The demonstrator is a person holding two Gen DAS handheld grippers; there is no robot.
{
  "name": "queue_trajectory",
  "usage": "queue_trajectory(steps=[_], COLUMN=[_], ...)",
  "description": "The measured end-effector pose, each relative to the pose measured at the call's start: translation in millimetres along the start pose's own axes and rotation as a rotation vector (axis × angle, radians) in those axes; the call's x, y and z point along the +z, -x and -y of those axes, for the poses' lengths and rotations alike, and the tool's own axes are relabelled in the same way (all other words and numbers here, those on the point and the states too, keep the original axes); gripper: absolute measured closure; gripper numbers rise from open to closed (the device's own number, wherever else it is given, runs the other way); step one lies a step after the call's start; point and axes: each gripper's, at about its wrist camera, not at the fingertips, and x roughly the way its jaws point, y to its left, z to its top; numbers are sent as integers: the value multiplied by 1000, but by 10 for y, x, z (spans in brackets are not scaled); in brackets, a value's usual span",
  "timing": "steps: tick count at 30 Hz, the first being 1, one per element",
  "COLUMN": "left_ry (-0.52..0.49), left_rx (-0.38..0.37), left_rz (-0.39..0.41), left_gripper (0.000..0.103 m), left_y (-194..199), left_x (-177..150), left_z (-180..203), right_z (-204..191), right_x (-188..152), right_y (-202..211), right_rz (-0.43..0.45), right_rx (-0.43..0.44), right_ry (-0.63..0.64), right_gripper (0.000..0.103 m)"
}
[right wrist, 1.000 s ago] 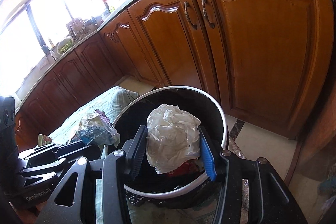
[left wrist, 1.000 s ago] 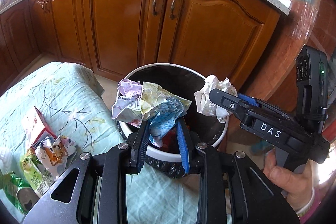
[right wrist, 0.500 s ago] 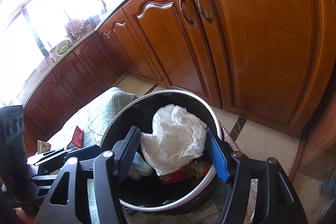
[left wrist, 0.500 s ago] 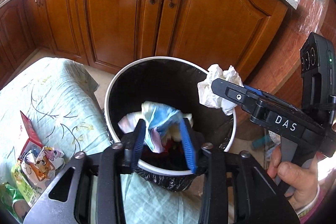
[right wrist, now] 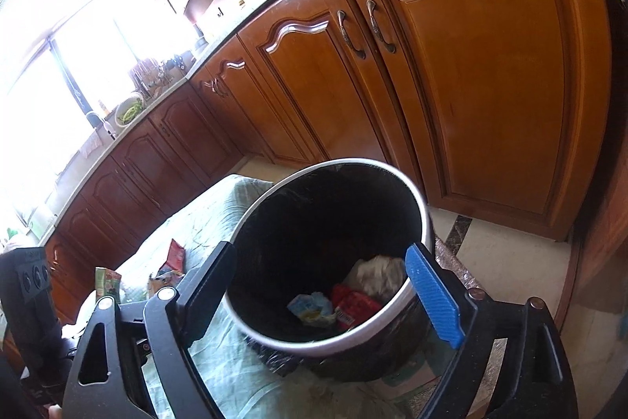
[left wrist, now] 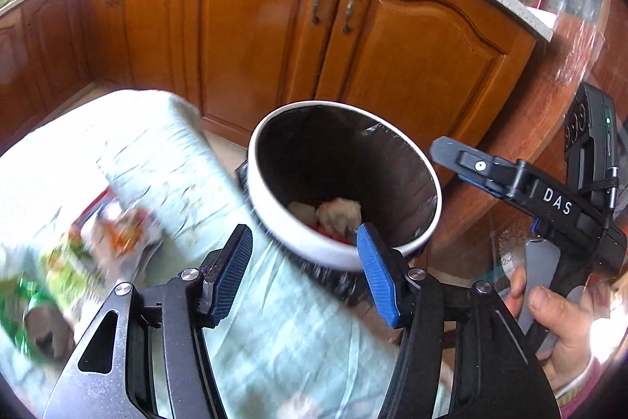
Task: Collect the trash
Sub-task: 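Move both tools back to the table toward the green carton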
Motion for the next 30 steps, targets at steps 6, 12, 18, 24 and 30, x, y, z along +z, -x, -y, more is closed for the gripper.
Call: queue_trajectory(steps=[6, 12, 18, 24, 30], left_ry=[36, 109, 172, 229, 272], left_rx=[44, 84, 141, 185, 219], left_rz=[32, 55, 64, 73, 89], left_gripper=[46, 46, 46, 46, 46], left_y=[338, 662, 891, 1060, 1177], left_x=[-296, -539, -795, -975, -1058], left_z=[-253, -560, -869, -1144, -1341], right_z=[-236, -542, -871, -1144, -1352], right_x=[-263, -485, -682, -886, -956], right_y=[92, 103, -4, -106, -192], right_rz=[-12, -42, -83, -135, -156], right_rx=[43, 87, 128, 159, 171], right_ry=[2, 35, 93, 141, 187], right_gripper=[12, 10, 10, 10, 10])
